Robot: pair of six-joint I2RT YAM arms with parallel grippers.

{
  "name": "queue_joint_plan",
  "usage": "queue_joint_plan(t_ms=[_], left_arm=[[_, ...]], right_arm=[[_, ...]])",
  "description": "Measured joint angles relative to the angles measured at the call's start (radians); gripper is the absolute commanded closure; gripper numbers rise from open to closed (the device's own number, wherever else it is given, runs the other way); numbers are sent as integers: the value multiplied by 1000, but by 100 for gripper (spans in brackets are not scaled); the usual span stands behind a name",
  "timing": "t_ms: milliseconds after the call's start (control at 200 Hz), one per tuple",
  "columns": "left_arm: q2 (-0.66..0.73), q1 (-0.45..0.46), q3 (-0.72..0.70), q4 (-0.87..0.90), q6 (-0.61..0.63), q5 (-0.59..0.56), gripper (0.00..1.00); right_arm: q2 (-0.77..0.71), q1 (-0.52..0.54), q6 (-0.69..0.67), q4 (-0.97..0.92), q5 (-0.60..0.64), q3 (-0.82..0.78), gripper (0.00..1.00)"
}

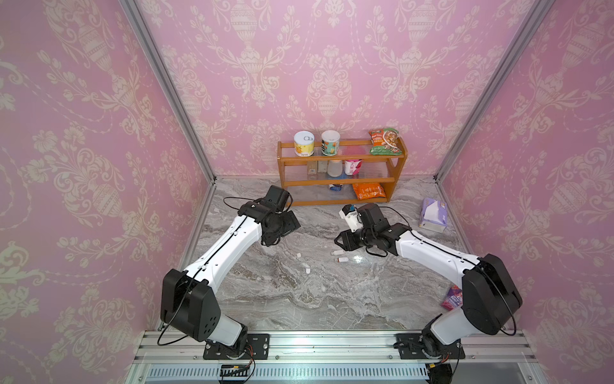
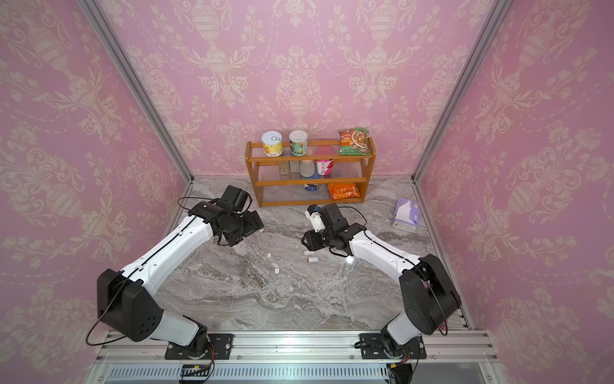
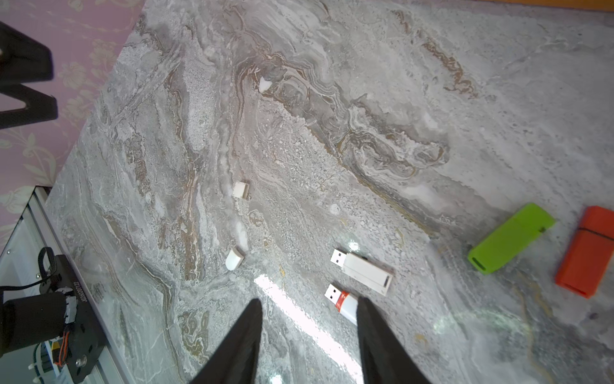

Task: Close the usb drive cover
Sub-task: Pick up the cover from the center of the board.

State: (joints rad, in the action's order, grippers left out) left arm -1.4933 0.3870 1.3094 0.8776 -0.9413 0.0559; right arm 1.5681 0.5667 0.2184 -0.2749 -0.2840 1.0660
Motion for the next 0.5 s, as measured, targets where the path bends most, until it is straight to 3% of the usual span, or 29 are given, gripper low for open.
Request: queue_joint_plan(t_ms=[245, 325, 500], left_arm=[[15, -134, -73, 2, -79, 69, 11], [43, -198, -92, 17, -89, 84, 11], [122, -303, -131, 37, -89, 127, 11]], right_arm=[[171, 143, -194, -93, 12, 182, 44], [218, 166, -252, -120, 6, 226, 39], [346, 195, -372, -196, 20, 362, 38]])
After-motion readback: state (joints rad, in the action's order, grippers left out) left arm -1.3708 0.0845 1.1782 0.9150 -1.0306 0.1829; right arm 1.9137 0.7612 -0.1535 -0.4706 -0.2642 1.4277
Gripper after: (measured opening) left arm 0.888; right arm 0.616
